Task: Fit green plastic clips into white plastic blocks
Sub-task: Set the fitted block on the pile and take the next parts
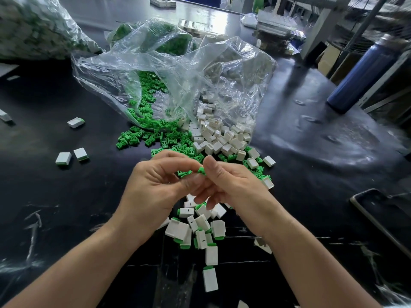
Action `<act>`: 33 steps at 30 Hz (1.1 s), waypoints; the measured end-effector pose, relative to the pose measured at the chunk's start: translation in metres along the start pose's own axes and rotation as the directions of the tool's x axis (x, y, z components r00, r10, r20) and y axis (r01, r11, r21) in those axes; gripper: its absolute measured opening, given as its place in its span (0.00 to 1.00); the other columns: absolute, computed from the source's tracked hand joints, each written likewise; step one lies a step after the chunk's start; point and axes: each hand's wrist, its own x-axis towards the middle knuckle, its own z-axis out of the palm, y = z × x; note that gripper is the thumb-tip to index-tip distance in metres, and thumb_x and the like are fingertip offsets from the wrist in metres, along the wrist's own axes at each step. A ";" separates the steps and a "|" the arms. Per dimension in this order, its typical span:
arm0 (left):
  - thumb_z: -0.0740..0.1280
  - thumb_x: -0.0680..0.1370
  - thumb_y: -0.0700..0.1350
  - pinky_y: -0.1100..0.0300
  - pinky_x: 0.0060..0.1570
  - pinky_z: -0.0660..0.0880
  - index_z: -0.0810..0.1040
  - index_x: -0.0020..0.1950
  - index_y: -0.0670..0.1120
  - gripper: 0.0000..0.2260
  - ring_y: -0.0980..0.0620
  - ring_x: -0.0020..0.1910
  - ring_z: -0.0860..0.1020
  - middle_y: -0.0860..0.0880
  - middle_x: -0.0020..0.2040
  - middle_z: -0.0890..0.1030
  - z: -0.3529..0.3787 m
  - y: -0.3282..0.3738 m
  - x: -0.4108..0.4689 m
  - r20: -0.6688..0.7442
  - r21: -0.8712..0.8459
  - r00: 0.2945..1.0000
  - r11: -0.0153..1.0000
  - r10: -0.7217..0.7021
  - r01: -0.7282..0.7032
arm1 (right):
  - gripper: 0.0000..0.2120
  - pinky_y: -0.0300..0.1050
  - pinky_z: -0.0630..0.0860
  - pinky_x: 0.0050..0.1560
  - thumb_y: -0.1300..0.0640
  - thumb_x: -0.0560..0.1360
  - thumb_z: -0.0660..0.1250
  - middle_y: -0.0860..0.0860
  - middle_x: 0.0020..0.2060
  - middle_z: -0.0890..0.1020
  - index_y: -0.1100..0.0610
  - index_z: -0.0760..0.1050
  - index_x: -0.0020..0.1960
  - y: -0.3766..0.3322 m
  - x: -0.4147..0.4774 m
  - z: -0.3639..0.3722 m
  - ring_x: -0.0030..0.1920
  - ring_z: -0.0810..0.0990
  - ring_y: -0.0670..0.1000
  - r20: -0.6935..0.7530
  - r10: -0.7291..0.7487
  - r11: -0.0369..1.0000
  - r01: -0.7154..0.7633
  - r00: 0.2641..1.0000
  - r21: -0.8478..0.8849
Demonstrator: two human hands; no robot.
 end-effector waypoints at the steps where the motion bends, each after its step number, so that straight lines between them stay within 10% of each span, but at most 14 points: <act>1: 0.70 0.60 0.44 0.46 0.44 0.76 0.82 0.40 0.41 0.11 0.45 0.41 0.77 0.46 0.42 0.77 -0.001 -0.001 0.000 -0.006 0.012 1.000 1.000 0.009 -0.009 | 0.20 0.38 0.74 0.34 0.37 0.67 0.60 0.50 0.33 0.81 0.54 0.78 0.38 -0.001 0.000 0.001 0.34 0.79 0.47 0.022 0.018 0.999 -0.019 1.000 0.044; 8: 0.71 0.58 0.50 0.60 0.37 0.78 0.85 0.38 0.52 0.10 0.53 0.37 0.79 0.56 0.41 0.80 -0.003 -0.008 0.001 0.023 -0.016 0.999 0.999 0.029 -0.028 | 0.27 0.35 0.71 0.31 0.36 0.68 0.53 0.50 0.33 0.81 0.58 0.76 0.41 -0.001 -0.001 0.003 0.32 0.77 0.47 0.207 0.116 0.980 -0.146 0.972 0.138; 16: 0.69 0.63 0.36 0.52 0.31 0.78 0.82 0.39 0.35 0.08 0.39 0.30 0.79 0.36 0.44 0.79 0.003 -0.008 0.001 0.080 -0.145 0.994 0.987 0.081 -0.068 | 0.21 0.35 0.67 0.29 0.38 0.69 0.54 0.45 0.26 0.73 0.51 0.75 0.30 -0.002 -0.004 0.006 0.27 0.69 0.43 0.081 0.083 0.992 -0.090 0.993 0.090; 33: 0.68 0.65 0.35 0.50 0.33 0.78 0.81 0.39 0.32 0.07 0.38 0.30 0.78 0.36 0.42 0.77 0.003 -0.010 0.000 0.057 -0.109 0.987 0.984 0.150 -0.143 | 0.23 0.37 0.62 0.30 0.35 0.65 0.53 0.46 0.26 0.69 0.55 0.68 0.35 -0.007 -0.007 0.006 0.27 0.64 0.44 0.156 0.150 0.980 -0.168 0.976 0.107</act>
